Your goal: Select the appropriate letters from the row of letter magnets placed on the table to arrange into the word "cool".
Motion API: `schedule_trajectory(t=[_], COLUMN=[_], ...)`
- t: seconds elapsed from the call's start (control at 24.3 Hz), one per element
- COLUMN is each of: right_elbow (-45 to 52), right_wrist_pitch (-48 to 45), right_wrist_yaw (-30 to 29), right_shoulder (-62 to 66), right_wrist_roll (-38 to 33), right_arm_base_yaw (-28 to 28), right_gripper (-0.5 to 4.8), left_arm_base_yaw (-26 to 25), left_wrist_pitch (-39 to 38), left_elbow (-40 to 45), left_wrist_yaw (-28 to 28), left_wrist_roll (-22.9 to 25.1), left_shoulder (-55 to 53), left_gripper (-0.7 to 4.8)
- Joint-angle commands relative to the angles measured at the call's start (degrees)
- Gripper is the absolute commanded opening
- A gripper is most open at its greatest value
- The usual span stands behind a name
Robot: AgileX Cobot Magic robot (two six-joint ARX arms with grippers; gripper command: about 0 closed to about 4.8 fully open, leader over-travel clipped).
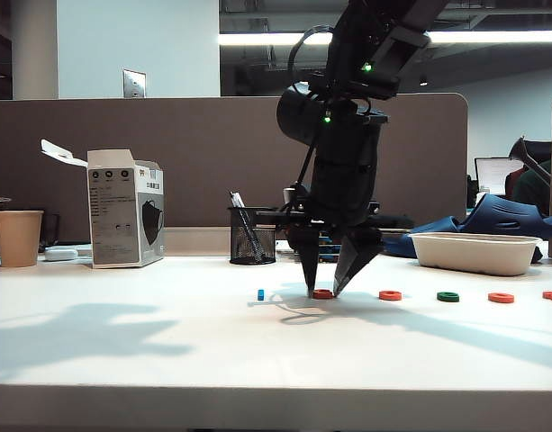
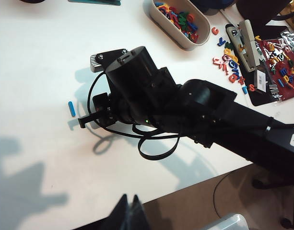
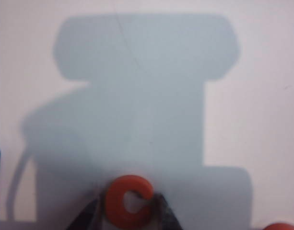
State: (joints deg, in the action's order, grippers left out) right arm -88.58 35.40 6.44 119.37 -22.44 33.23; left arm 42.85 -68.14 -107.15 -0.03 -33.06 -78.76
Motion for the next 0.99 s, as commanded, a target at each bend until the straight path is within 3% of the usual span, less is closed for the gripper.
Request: schedule_trajectory(t=[0.04,0.16,0.25,0.99], right_elbow=[0.15,0.15,0.15,-1.31], right_wrist_pitch=[0.33,0.33,0.33,2.21], right_wrist_yaw=[-0.57,-0.57,-0.57,0.09], right_shoulder=[0.00,0.00,0.00,-0.42], right_wrist_roll=[0.02,0.04,0.42,0.46], right_arm_base_yaw=[0.11,0.11,0.11,0.02], right_gripper=[1.45,1.39,1.01,1.03], left_arm_base_yaw=[-0.04,-0.04,-0.04,-0.02], left_wrist_pitch=[0.52,0.55,0.55,0.55], left_elbow=[-0.17,-0.17,-0.17,-0.17], left_wrist_yaw=[0.00,0.00,0.00,0.02], left_wrist_roll=[0.09,0.09,0.09,0.09], left_shoulder=[0.15,0.15,0.15,0.15], left_gripper=[-0.05,-0.04,-0.04,-0.04])
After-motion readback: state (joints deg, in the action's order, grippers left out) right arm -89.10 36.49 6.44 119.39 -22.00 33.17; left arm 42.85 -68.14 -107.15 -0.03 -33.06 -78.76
